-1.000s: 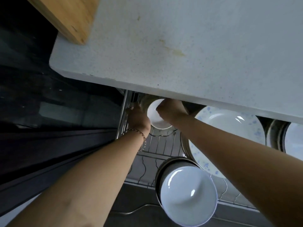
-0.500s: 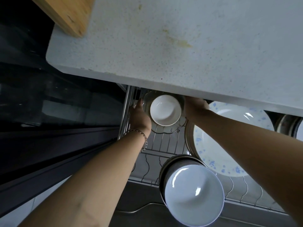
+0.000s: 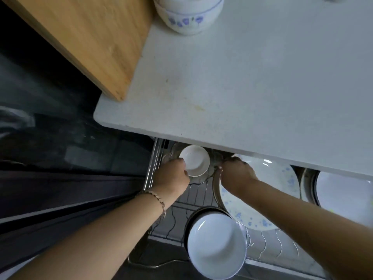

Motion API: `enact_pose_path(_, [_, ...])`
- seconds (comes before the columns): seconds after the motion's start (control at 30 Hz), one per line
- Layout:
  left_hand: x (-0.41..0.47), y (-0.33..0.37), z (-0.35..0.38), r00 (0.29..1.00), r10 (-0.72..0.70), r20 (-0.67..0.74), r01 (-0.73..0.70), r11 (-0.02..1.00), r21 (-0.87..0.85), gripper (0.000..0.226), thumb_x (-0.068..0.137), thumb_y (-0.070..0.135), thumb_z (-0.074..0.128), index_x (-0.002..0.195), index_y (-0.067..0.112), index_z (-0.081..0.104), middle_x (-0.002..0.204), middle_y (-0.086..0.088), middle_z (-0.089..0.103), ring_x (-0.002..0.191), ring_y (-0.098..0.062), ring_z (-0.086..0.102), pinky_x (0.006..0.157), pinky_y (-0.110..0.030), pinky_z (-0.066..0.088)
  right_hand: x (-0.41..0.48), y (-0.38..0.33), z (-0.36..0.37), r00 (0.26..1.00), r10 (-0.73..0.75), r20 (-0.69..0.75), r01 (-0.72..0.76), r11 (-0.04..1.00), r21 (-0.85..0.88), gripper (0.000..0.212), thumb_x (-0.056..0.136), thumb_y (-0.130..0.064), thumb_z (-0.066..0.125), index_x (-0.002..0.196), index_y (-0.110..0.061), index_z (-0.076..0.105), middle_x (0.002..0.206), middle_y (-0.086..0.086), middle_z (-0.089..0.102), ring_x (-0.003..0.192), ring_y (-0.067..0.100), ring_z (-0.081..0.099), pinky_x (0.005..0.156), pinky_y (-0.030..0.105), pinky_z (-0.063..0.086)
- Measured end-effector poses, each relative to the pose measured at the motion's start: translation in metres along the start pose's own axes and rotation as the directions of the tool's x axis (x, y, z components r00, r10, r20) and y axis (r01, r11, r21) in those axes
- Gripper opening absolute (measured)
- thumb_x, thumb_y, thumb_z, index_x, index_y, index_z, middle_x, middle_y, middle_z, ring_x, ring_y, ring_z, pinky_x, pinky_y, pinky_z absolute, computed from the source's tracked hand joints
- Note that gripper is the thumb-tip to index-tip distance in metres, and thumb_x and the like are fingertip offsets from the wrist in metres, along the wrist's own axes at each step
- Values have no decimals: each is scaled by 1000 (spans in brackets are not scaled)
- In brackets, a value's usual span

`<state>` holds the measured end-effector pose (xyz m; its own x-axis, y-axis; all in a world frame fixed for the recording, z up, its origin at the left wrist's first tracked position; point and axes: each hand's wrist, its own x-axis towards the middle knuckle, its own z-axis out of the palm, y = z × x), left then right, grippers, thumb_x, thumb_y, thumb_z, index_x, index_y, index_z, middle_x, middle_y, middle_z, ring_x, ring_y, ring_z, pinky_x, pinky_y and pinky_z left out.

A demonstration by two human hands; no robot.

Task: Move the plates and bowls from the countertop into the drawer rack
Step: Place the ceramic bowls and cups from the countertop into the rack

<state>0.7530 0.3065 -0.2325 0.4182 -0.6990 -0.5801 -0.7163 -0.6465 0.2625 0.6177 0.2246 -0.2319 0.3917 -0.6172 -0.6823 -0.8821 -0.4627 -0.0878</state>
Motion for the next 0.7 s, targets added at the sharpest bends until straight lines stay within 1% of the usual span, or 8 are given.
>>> enact_pose_path(0.13, [-42, 33, -59, 995, 83, -49, -88, 988, -129, 23, 94, 22, 45, 102, 18, 66, 101, 3, 70, 90, -16, 66, 67, -25, 50, -46, 7, -43, 993, -107, 56, 101, 989, 105, 33, 91, -13, 41, 118, -13, 59, 121, 7, 63, 113, 26, 59, 93, 33, 48])
enact_pose_path(0.27, [-41, 59, -121, 979, 88, -185, -130, 964, -232, 21, 92, 23, 47, 96, 16, 66, 94, 0, 70, 90, -21, 65, 80, -35, 54, -65, 5, -107, 980, -199, -7, 195, 953, 232, 32, 90, -14, 41, 112, -10, 64, 118, 9, 66, 112, 27, 60, 95, 29, 47])
enact_pose_path(0.33, [-24, 65, -149, 968, 36, -247, -107, 953, -284, 20, 91, 20, 47, 95, 15, 66, 97, -3, 69, 93, -25, 64, 82, -37, 54, -57, 2, -142, 983, -172, -63, 182, 899, 399, 31, 90, -14, 43, 110, -5, 65, 98, 11, 71, 89, 25, 68, 84, 29, 53])
enact_pose_path(0.4, [-3, 67, -170, 962, -26, -272, -79, 926, -369, 18, 89, 16, 46, 85, 14, 64, 96, -8, 70, 91, -30, 65, 80, -39, 54, -39, -9, -178, 992, -77, -104, 127, 745, 655, 32, 92, -18, 47, 117, -2, 58, 74, 7, 67, 54, 16, 64, 59, 24, 54])
enact_pose_path(0.47, [17, 67, -185, 957, -57, -283, -78, 892, -445, 21, 88, 13, 45, 71, 19, 56, 95, -12, 69, 89, -32, 67, 77, -40, 54, -13, -23, -213, 995, 38, -90, 60, 497, 866, 46, 93, -26, 50, 133, -5, 41, 79, 11, 64, 44, 13, 58, 46, 20, 51])
enact_pose_path(0.53, [33, 65, -195, 955, -85, -284, -79, 850, -520, 23, 87, 11, 45, 68, 22, 51, 98, -12, 68, 91, -33, 67, 80, -41, 55, 16, -36, -243, 997, 69, -30, 16, 195, 981, 64, 92, -35, 53, 145, -14, 24, 100, 21, 61, 57, 22, 63, 59, 28, 59])
enact_pose_path(0.6, [45, 63, -199, 955, -98, -280, -84, 817, -571, 18, 85, 8, 46, 75, 22, 53, 102, -14, 68, 93, -35, 67, 83, -43, 56, 42, -45, -262, 998, 68, 5, -2, -41, 999, 70, 89, -39, 57, 145, -18, 21, 97, 22, 55, 74, 31, 66, 76, 41, 60])
enact_pose_path(0.7, [56, 55, -193, 959, -102, -264, -90, 773, -627, 20, 82, 7, 47, 71, 23, 53, 100, -17, 69, 91, -36, 68, 82, -44, 56, 70, -60, -267, 996, 83, -20, 26, -71, 997, 62, 89, -30, 59, 139, -10, 29, 94, 16, 51, 76, 30, 63, 55, 36, 60])
